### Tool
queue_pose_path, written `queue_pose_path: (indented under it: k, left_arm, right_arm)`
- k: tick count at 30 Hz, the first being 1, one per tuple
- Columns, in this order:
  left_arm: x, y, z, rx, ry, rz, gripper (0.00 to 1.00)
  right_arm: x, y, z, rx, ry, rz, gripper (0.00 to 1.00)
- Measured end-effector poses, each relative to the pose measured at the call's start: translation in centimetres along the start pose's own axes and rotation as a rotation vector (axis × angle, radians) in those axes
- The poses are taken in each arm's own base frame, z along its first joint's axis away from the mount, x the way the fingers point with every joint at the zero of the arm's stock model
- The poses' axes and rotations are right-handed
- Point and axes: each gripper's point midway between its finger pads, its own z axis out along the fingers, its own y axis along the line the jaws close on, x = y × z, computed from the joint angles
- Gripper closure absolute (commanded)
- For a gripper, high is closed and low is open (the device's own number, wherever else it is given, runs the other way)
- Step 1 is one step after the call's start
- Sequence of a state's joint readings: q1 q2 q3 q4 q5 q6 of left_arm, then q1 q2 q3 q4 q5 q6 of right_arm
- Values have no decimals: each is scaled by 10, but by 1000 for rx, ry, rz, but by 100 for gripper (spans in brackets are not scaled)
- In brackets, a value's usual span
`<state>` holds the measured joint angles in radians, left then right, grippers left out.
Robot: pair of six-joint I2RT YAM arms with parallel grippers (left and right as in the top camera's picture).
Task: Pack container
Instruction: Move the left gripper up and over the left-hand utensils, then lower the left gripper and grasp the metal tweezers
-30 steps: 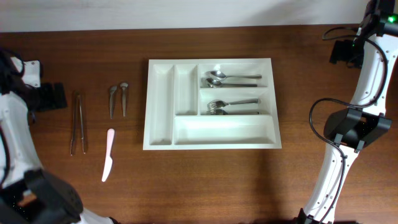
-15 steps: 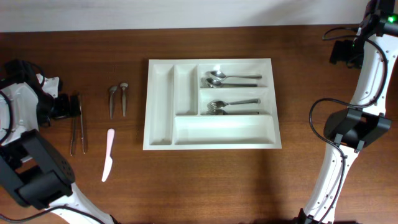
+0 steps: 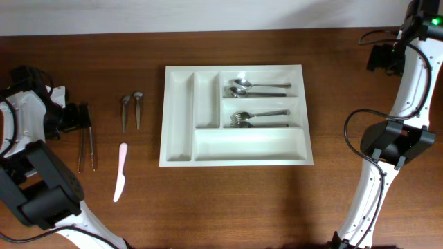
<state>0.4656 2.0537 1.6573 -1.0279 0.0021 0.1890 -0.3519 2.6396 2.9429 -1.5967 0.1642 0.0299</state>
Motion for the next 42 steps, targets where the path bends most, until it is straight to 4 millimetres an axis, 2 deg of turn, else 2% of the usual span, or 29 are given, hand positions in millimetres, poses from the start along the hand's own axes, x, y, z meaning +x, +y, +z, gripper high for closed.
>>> queue_pose_path:
  k: [4,11,22,30,42]
  left_arm:
    - [-1,-6,6,-9,14,15,1]
    - [4,-11,33,-1,71,27,1]
    - [3,-10,35,-1,67,57,1]
    - [8,-11,50,11,103,60,1]
    - [8,-10,51,7,105,83,1]
  right_arm:
    - [0,0,0,0,0,0,1]
    - [0,0,0,0,0,0,1]
    - [0,0,0,0,0,0,1]
    - [0,0,0,0,0,0,1]
    - [0,0,0,0,0,0,1]
